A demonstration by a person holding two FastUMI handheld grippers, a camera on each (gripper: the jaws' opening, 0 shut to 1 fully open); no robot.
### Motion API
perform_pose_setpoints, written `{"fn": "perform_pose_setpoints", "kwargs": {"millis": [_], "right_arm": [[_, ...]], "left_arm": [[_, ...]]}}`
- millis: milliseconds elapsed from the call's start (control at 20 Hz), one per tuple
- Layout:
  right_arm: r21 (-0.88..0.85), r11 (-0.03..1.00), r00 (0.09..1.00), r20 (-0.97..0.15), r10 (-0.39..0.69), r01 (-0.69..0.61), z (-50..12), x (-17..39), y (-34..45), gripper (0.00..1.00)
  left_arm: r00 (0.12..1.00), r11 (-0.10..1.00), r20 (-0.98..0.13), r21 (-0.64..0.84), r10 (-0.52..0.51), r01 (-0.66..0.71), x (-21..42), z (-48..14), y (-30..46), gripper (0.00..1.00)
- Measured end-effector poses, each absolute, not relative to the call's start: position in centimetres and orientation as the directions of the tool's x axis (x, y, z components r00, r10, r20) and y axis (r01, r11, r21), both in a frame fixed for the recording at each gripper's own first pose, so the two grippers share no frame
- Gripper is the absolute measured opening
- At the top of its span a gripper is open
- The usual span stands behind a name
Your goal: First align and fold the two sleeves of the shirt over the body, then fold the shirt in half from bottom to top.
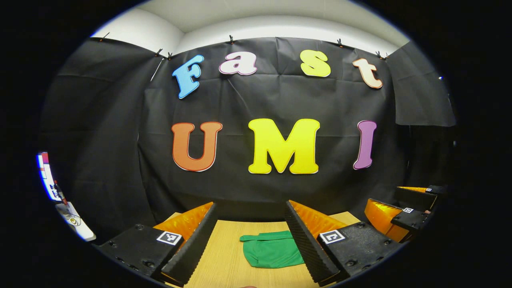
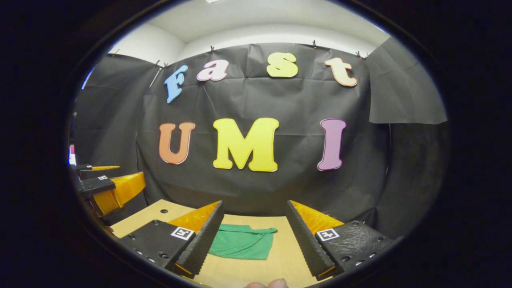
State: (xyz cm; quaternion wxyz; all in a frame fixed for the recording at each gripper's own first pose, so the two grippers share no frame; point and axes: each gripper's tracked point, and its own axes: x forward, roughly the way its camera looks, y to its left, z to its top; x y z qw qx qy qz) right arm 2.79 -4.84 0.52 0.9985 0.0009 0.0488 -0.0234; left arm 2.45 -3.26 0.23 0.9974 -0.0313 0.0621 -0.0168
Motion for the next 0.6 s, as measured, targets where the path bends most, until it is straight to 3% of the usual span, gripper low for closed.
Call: {"fn": "perform_pose_setpoints", "kwargs": {"millis": [600], "right_arm": [[0.003, 0.999, 0.995, -0.09, -0.05, 0.05, 0.8, 4.3, -4.9, 0.97]], "left_arm": [[0.99, 0.999, -0.142, -0.054, -0.011, 0.003, 3.1, 0.4, -2.9, 1.0]]}}
